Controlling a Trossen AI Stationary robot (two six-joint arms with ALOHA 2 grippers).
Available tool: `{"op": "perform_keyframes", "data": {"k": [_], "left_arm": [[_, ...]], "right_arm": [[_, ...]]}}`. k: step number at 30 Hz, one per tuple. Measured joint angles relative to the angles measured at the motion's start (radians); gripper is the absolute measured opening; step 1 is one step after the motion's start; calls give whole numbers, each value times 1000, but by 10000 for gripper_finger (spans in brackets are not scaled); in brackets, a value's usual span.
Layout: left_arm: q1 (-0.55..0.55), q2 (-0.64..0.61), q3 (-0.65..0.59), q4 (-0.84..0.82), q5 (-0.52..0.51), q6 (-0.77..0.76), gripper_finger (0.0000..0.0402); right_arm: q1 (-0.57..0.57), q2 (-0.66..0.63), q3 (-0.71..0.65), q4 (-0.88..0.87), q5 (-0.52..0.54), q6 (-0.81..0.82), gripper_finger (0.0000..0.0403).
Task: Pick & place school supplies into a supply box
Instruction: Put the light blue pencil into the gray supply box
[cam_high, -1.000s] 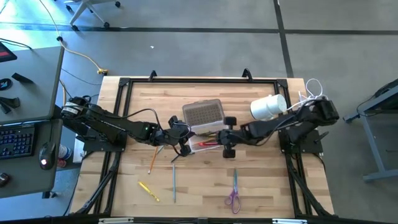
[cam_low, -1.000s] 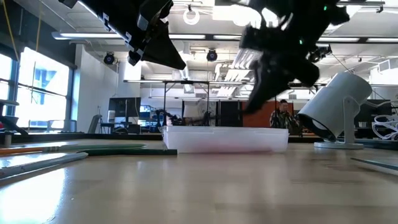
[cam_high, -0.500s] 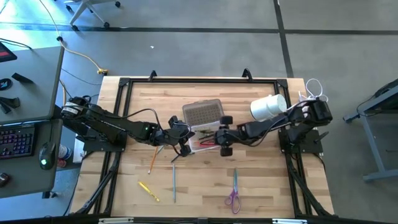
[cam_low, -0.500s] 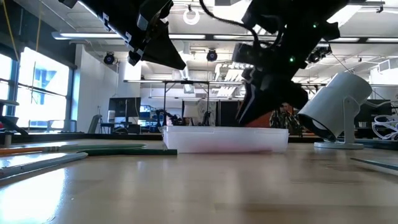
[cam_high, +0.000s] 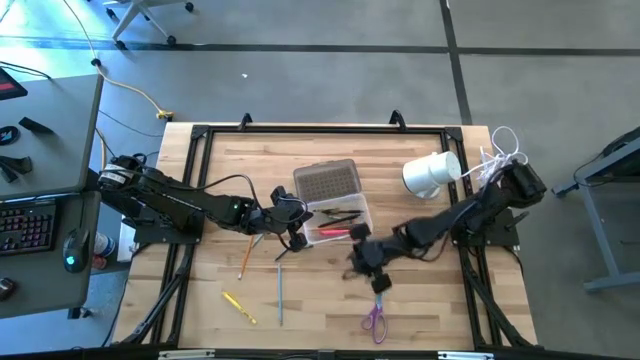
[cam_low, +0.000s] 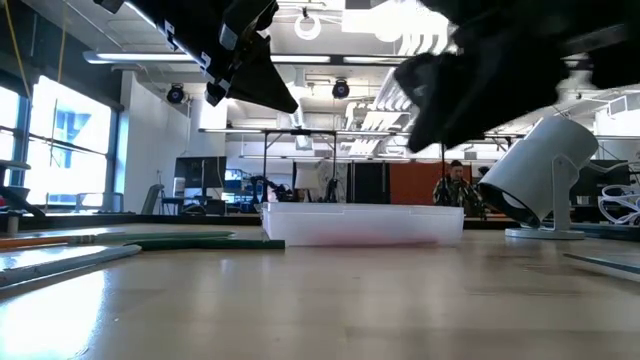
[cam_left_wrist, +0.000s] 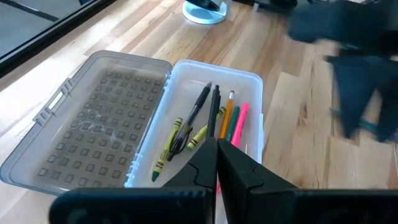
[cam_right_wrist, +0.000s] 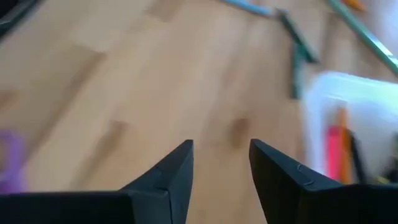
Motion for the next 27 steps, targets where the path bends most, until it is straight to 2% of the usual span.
{"op": "perform_keyframes", "data": {"k": [5, 9, 14, 18, 22, 24, 27], "left_arm": [[0, 0, 0, 0, 0, 0, 46], [0, 0, 0, 6, 0, 0, 46], [0, 0, 0, 8, 0, -1, 46], [0, 0, 0, 8, -1, -1, 46], [0, 0, 0, -8, 3, 0, 46], [1, 0, 0, -52, 50, 12, 46], [2, 0, 0, -150, 134, 46, 46]], "right_arm": [[136, 22, 0, -9, -24, 49, 145], [214, 23, 0, -3, 50, 209, 146], [284, 23, 0, -13, 74, 263, 141], [298, 23, 0, 4, 133, 258, 140], [276, 23, 0, 63, 298, 240, 140], [252, 23, 0, 84, 342, 243, 140], [218, 23, 0, 104, 335, 243, 140]]}}
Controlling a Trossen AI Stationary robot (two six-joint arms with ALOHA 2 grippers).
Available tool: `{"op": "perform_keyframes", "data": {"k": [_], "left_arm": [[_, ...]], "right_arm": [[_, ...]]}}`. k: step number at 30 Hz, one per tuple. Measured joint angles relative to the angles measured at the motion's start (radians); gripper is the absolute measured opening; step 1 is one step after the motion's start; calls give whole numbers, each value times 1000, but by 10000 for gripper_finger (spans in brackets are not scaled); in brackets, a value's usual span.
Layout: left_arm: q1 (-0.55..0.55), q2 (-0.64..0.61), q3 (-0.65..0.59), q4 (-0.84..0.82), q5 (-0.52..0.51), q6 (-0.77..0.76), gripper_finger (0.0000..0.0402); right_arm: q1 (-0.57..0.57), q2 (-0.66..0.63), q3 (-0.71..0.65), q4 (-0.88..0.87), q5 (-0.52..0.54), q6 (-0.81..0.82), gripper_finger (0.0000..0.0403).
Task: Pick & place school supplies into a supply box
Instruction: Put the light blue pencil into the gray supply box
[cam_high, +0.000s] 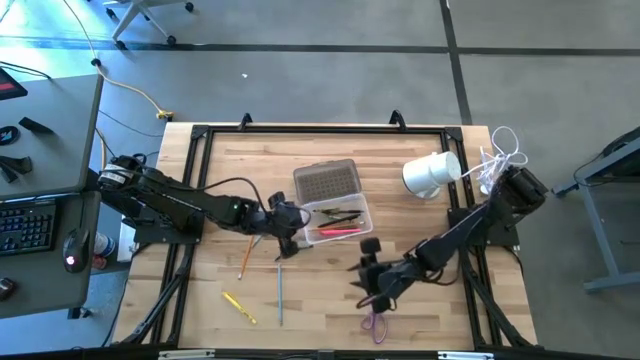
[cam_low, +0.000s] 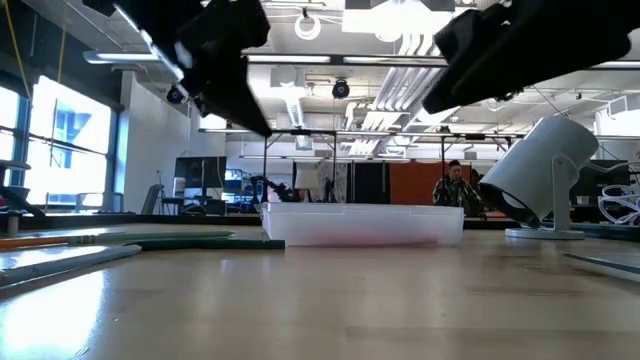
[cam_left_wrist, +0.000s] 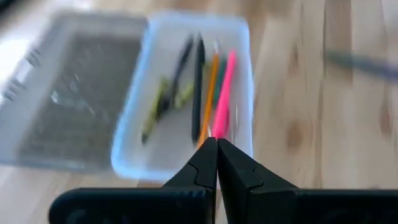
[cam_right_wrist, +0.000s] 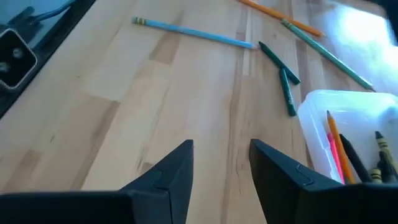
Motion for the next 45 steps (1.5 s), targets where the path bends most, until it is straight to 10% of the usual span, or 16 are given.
{"op": "perform_keyframes", "data": {"k": [11, 45], "left_arm": [[44, 0, 0, -238, -38, -195, 47], [279, 74, 0, -412, 169, 3, 52]], "right_arm": [[-72, 0, 0, 37, -17, 0, 140], [-74, 0, 0, 40, -86, 0, 140]]}}
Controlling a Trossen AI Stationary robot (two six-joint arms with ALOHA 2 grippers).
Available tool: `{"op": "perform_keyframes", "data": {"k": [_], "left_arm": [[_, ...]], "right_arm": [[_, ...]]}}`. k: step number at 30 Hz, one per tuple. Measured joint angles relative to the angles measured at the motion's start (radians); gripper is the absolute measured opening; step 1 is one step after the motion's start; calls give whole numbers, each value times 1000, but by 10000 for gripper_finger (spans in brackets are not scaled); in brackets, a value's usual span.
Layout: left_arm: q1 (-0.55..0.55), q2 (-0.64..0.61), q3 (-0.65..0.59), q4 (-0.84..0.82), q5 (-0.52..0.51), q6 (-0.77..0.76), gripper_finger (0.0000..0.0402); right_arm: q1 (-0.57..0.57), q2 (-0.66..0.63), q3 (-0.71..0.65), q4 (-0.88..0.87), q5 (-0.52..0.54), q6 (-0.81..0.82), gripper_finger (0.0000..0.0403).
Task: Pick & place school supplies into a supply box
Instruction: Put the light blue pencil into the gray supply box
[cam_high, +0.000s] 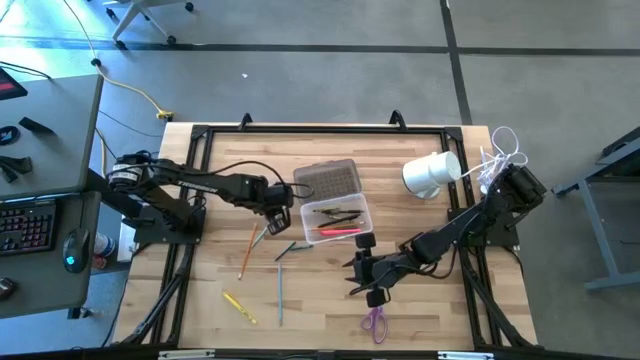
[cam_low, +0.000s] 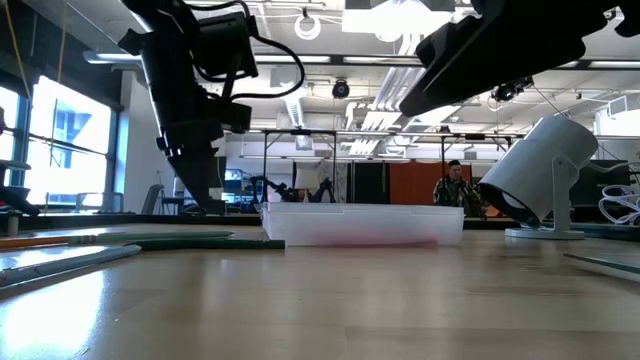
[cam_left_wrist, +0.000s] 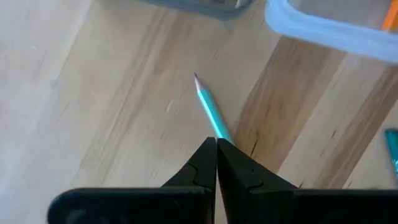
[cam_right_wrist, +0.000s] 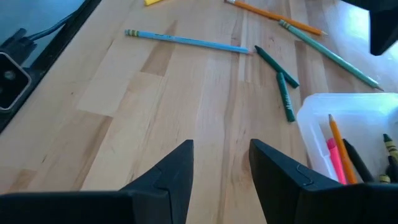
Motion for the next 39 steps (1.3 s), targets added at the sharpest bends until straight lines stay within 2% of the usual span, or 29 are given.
{"op": "perform_keyframes", "data": {"k": [3, 8, 11, 16, 20, 22, 24, 27, 30, 36, 39], "left_arm": [[0, 0, 0, -20, 7, 10, 78], [0, 0, 0, -18, 7, 5, 146], [0, 0, 0, -28, 46, -58, 173], [0, -19, 0, -123, 89, -224, 177], [-19, -48, 0, -226, 143, -281, 166], [-51, -77, 0, -239, 88, -345, 162], [-104, -120, 0, -254, -22, -409, 159], [-208, -191, 0, -258, -176, -507, 160], [-329, -248, -3, -251, -265, -607, 162], [-570, -276, -111, -127, -586, -735, 163], [-627, -261, -200, 15, -675, -750, 163]], "right_arm": [[0, 0, 0, 0, -9, 0, 140], [0, 0, 0, 0, -10, 0, 140], [0, 0, 0, 0, -10, 0, 140], [0, 0, 0, 0, -22, -8, 140], [0, 0, 0, -3, -37, -17, 140], [0, 0, 0, -5, -45, -32, 140], [0, 0, 0, -5, -48, -34, 140], [1, 0, 0, -5, -52, -25, 140], [1, 0, 0, -8, -54, -18, 140], [1, 0, 0, -8, -50, -27, 140], [1, 0, 0, -8, -51, -26, 140]]}}
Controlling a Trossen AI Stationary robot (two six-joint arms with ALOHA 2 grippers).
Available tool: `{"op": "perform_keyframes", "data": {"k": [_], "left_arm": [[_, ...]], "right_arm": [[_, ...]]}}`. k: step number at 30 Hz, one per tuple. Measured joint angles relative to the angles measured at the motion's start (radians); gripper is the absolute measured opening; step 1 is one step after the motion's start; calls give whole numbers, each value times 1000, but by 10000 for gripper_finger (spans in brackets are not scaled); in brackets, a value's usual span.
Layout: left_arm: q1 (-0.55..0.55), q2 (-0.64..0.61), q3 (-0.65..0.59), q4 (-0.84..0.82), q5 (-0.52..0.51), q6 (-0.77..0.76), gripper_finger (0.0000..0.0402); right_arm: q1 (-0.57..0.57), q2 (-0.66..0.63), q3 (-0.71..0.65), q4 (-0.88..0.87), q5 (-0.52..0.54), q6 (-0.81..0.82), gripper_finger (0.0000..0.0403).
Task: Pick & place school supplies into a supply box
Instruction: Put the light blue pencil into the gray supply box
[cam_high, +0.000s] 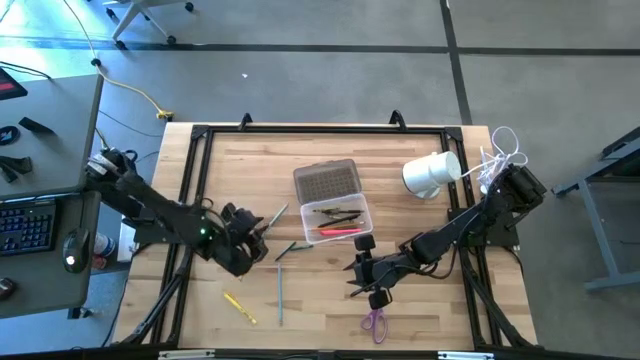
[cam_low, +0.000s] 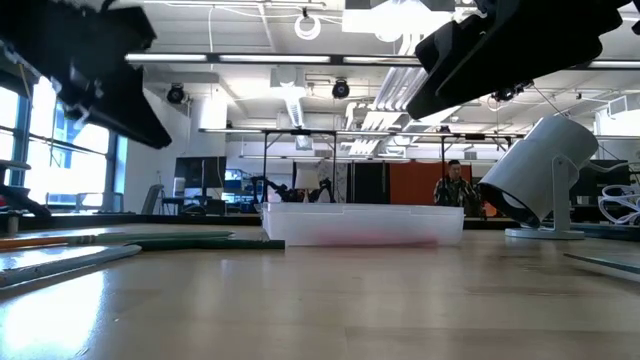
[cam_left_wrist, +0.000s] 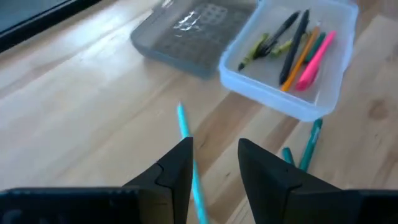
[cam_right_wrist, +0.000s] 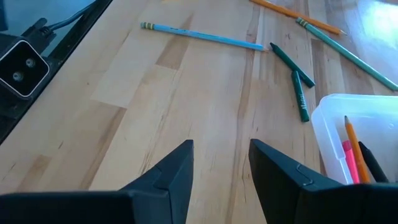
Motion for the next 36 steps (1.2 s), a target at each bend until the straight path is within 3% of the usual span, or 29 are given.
{"op": "perform_keyframes", "data": {"k": [6, 16, 24, 36], "left_arm": [[26, 28, -132, 275, 41, 49, 163], [154, 45, -231, 415, 88, 81, 163], [179, 119, -322, 687, 136, 213, 163], [189, 266, -336, 760, 121, 201, 163]], "right_arm": [[0, 0, 0, 0, 0, 0, 140], [0, 0, -1, 6, 8, 0, 140], [0, 0, -1, 8, 8, 0, 140], [0, 0, -1, 8, 45, 0, 140]]}}
